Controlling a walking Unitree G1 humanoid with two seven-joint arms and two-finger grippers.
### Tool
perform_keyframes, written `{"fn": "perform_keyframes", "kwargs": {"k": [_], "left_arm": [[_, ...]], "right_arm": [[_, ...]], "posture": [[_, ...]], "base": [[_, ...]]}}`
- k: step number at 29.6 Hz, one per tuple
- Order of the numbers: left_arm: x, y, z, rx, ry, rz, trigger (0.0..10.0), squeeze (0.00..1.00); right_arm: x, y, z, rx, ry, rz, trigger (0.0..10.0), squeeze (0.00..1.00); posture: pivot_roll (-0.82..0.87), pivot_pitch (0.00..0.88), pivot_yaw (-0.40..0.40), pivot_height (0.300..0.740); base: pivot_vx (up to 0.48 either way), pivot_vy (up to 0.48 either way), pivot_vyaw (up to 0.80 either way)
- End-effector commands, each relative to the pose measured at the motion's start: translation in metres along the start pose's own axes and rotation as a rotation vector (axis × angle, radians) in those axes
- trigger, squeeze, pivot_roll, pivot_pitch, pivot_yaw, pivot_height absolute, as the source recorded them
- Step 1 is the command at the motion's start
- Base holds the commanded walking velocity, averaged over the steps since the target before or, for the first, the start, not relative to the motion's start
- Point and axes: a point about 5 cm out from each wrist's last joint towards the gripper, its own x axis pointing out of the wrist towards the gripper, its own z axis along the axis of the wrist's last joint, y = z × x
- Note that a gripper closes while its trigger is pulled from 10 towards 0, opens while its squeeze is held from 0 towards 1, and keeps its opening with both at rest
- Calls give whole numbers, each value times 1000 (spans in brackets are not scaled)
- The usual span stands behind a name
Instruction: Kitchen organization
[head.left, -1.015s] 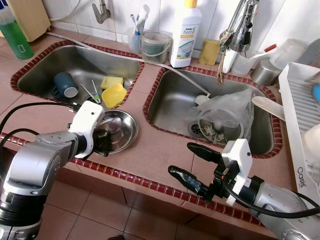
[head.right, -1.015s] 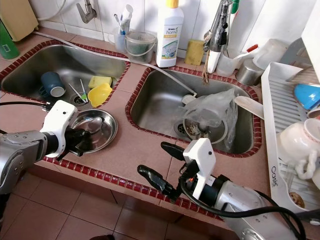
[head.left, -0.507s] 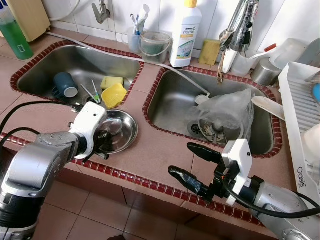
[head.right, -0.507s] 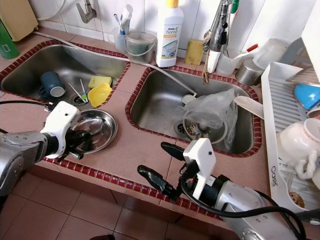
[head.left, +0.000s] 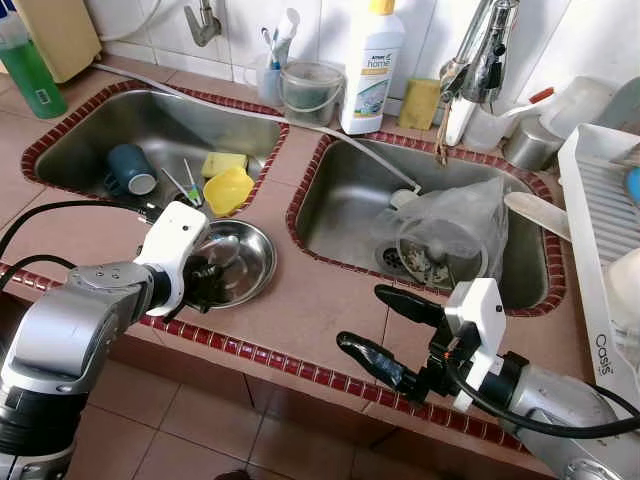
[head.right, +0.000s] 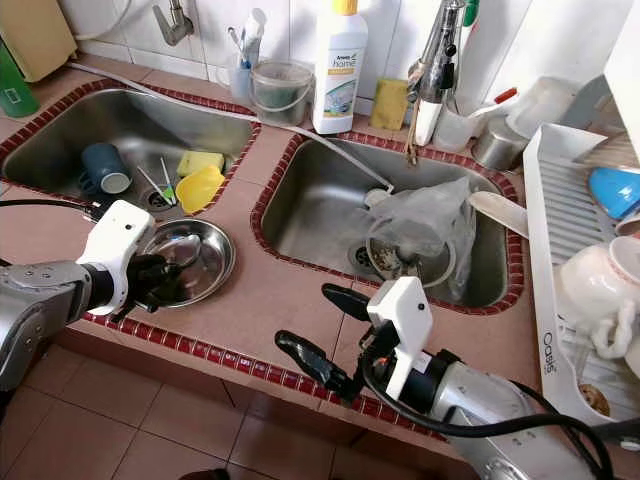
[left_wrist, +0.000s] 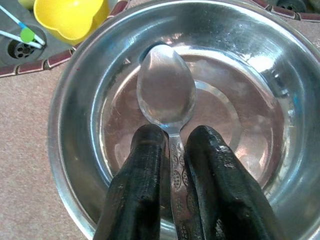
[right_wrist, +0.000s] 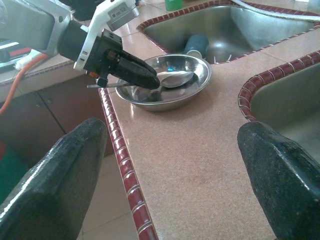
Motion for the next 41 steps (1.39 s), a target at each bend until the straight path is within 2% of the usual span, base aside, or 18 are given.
{"fn": "perform_keyframes", "kwargs": {"k": [1, 2, 3, 17, 18, 19, 41], "left_arm": [[-1, -3, -2, 5, 18, -24, 10000, 988], [-1, -3, -3, 6, 23, -28, 10000, 988], [0, -4, -3, 9, 26, -32, 10000, 0], [2, -9, -15, 9, 99, -50, 10000, 0], [2, -10, -15, 11, 99, -61, 8078, 0], [1, -10, -15, 1, 91, -60, 0, 0], [0, -9, -8, 6, 61, -61, 0, 0]], "right_arm": [[-2, 3, 4, -21, -13, 18, 10000, 0], [-2, 3, 4, -21, -13, 18, 10000, 0], [-2, 3, 4, -21, -12, 18, 10000, 0], [-3, 2, 4, -25, -11, 14, 10000, 0], [-3, 2, 5, -25, -13, 13, 10000, 0], [-3, 2, 5, -24, -13, 12, 10000, 0], [-3, 2, 5, -18, -24, 0, 10000, 0]], "posture": [[171, 146, -52, 740], [171, 146, -52, 740], [171, 146, -52, 740], [168, 148, -50, 740], [166, 155, -48, 740], [166, 157, -47, 740], [167, 155, -47, 740]], "base": [[0, 0, 0], [0, 0, 0], [0, 0, 0], [0, 0, 0], [0, 0, 0], [0, 0, 0], [0, 0, 0]]}}
